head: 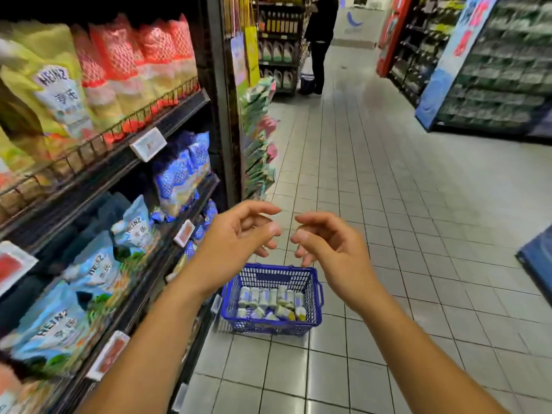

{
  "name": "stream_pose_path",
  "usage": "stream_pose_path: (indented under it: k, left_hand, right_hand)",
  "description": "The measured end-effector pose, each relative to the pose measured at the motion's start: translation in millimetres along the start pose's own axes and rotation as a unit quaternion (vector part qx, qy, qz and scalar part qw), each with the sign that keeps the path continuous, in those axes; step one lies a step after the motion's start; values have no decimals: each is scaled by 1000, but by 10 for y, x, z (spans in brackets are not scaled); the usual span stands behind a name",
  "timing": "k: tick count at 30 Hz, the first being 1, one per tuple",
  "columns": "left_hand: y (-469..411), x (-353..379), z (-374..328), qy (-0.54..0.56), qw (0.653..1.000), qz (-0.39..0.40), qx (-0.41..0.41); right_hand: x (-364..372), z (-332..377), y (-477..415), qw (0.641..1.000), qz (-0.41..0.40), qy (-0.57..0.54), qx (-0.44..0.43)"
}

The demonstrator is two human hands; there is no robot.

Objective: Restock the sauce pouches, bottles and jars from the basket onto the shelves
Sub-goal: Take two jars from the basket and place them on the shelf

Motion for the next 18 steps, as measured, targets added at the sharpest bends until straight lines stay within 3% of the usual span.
stream_pose_path:
  k: [18]
  left_hand:
    - [-1667, -437, 1000, 22, 994, 27, -99]
  right_hand:
    - [-117, -1258, -1157, 991, -56, 17, 121]
Point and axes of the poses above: each hand's wrist, its own y-axis away from the middle knuckle, its own x-axis out of the palm, z = x × y, the point moved 1 cm from there along -y, towards the middle knuckle, and after that the axes turned 7 degrees about -x, right-handed, at the moved point
